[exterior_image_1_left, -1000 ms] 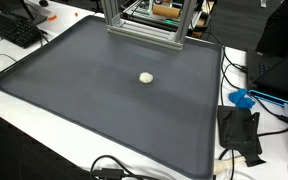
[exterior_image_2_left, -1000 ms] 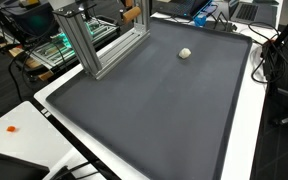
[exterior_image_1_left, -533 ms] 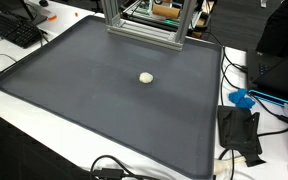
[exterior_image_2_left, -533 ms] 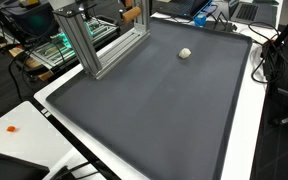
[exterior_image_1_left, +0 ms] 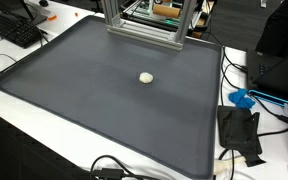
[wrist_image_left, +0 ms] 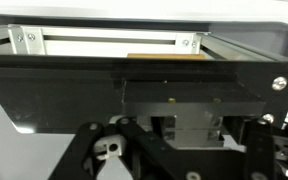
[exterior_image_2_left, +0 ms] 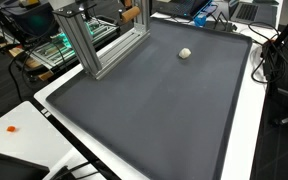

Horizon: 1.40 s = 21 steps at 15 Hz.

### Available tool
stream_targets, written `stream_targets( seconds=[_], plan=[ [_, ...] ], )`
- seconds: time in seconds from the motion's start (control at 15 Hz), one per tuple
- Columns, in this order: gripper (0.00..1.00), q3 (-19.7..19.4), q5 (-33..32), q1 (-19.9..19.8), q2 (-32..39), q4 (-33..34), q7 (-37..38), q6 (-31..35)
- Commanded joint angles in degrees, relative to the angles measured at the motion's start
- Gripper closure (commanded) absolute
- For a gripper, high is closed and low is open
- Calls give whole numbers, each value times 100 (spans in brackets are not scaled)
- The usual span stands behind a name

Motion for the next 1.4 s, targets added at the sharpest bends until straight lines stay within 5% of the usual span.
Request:
stream_targets(
  seconds=[0.0,0.47,0.6,1.33],
  plan=[
    [4,55,-92,-69,146,118,76,-270],
    [63,68,-129,-86,300,314,60,-381],
    [72,81,-150,-94,327,356,67,-437],
    [72,86,-252,-107,406,611,51,-506]
  ],
)
